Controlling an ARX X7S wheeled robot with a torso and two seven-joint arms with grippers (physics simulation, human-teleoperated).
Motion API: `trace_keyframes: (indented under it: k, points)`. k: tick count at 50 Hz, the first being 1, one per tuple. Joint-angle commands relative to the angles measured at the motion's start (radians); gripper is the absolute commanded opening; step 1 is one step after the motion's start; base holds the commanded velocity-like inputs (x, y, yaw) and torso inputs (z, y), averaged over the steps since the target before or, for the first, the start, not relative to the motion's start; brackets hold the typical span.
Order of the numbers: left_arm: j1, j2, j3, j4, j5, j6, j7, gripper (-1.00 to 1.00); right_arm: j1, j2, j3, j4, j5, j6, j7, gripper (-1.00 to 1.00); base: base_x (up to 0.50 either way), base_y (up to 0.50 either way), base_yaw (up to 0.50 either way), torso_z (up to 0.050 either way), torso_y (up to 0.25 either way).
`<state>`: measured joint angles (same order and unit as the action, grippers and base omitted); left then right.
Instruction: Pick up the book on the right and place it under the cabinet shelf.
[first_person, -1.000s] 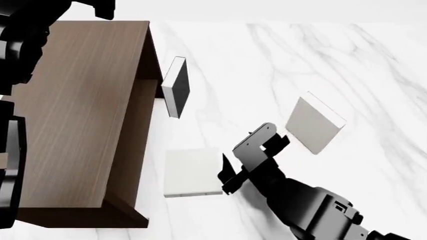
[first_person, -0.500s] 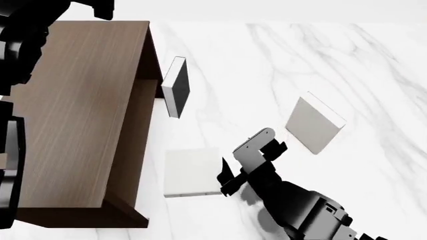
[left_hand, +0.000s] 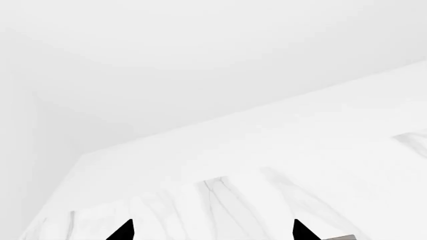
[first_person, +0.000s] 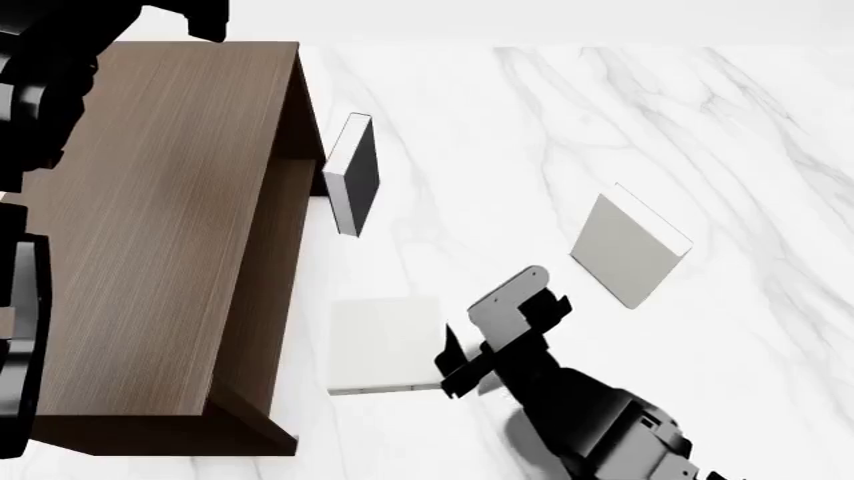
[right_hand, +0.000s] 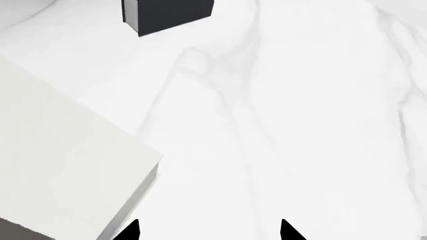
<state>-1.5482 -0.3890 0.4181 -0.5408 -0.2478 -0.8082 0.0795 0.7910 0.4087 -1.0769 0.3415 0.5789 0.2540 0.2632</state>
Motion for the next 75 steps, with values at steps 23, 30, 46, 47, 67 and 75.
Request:
trace_keyframes:
  k: [23, 30, 46, 47, 67, 75]
  points:
    - [0.007, -0.011, 0.001, 0.004, -0.003, 0.0, -0.002, 1.0, -0.024, -0.124, 0.035, 0.205, 0.045, -0.1, -0.09, 1.0, 0.0, 0.0, 0.0, 0.0, 0.0]
    - [0.005, -0.01, 0.002, 0.005, -0.003, -0.002, -0.003, 1.0, -0.02, -0.156, 0.038, 0.232, 0.053, -0.11, -0.105, 1.0, 0.0, 0.0, 0.0, 0.0, 0.0]
    - [-0.008, -0.016, 0.002, 0.008, -0.006, -0.007, 0.001, 1.0, 0.017, -0.246, 0.03, 0.311, 0.046, -0.136, -0.147, 1.0, 0.0, 0.0, 0.0, 0.0, -0.002]
    - [-0.009, -0.016, 0.002, 0.006, -0.005, -0.007, 0.001, 1.0, 0.017, -0.249, 0.029, 0.313, 0.046, -0.136, -0.149, 1.0, 0.0, 0.0, 0.0, 0.0, 0.0]
    - [-0.016, -0.027, 0.003, 0.004, -0.005, -0.009, 0.003, 1.0, 0.046, -0.361, 0.018, 0.433, 0.039, -0.188, -0.204, 1.0, 0.0, 0.0, 0.0, 0.0, -0.001]
    - [-0.017, -0.031, 0.003, 0.003, -0.006, -0.009, 0.004, 1.0, 0.057, -0.399, 0.004, 0.482, 0.045, -0.209, -0.221, 1.0, 0.0, 0.0, 0.0, 0.0, 0.0]
